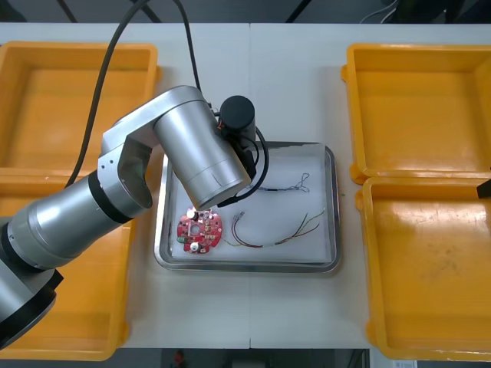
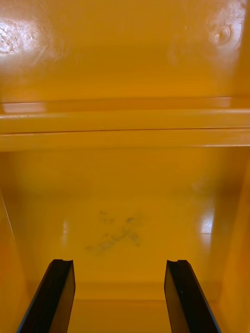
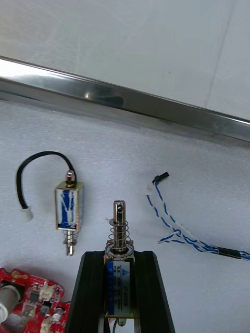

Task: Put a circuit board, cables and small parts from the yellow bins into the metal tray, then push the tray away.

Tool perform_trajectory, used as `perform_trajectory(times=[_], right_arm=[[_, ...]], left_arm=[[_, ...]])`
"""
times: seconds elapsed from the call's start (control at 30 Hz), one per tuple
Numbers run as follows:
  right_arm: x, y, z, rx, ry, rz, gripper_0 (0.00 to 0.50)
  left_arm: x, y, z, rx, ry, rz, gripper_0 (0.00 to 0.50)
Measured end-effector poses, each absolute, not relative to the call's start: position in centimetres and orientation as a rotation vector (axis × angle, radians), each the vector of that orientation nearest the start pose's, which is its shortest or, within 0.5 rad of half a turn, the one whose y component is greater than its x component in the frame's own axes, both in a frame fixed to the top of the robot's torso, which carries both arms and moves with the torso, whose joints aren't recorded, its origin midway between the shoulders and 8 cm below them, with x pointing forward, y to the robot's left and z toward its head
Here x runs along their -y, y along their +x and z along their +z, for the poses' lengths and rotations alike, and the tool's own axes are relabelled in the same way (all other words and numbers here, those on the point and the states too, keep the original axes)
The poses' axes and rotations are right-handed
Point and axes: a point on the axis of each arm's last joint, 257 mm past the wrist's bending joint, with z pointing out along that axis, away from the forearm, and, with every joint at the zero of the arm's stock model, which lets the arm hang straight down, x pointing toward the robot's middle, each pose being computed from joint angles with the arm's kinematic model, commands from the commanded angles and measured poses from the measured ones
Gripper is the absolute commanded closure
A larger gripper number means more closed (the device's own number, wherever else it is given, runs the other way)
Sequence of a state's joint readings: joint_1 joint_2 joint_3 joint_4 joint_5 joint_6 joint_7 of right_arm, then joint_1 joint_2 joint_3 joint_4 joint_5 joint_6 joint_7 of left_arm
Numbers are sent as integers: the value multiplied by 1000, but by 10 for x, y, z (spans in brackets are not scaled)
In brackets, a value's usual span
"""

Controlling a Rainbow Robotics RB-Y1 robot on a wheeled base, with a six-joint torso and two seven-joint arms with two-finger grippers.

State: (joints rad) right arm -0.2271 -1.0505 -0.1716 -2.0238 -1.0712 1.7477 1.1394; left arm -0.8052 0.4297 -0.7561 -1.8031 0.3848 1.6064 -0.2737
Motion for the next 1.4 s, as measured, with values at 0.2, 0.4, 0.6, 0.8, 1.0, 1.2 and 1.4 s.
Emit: perform_trajectory(times=[0.2,0.4,0.6,0.8,1.0,1.2,1.4], right_arm=[[386,393,-151,-2730,64,25,0],[380,394,-155,-2730,66,49,0],[379,393,-156,-2732,66,55,0],[379,392,-157,-2734,68,55,0],[379,392,-157,-2735,68,55,0],[379,392,-158,-2736,68,55,0],[379,392,-158,-2736,68,56,0]], left_arm=[[-47,497,-232,-2472,-276,-158,500],[-48,495,-248,-2480,-257,-111,500],[-51,495,-253,-2486,-258,-96,495],[-49,494,-256,-2487,-244,-91,375],[-48,495,-255,-2482,-241,-97,204],[-47,498,-253,-2467,-237,-102,118],[-45,498,-249,-2459,-229,-108,79]])
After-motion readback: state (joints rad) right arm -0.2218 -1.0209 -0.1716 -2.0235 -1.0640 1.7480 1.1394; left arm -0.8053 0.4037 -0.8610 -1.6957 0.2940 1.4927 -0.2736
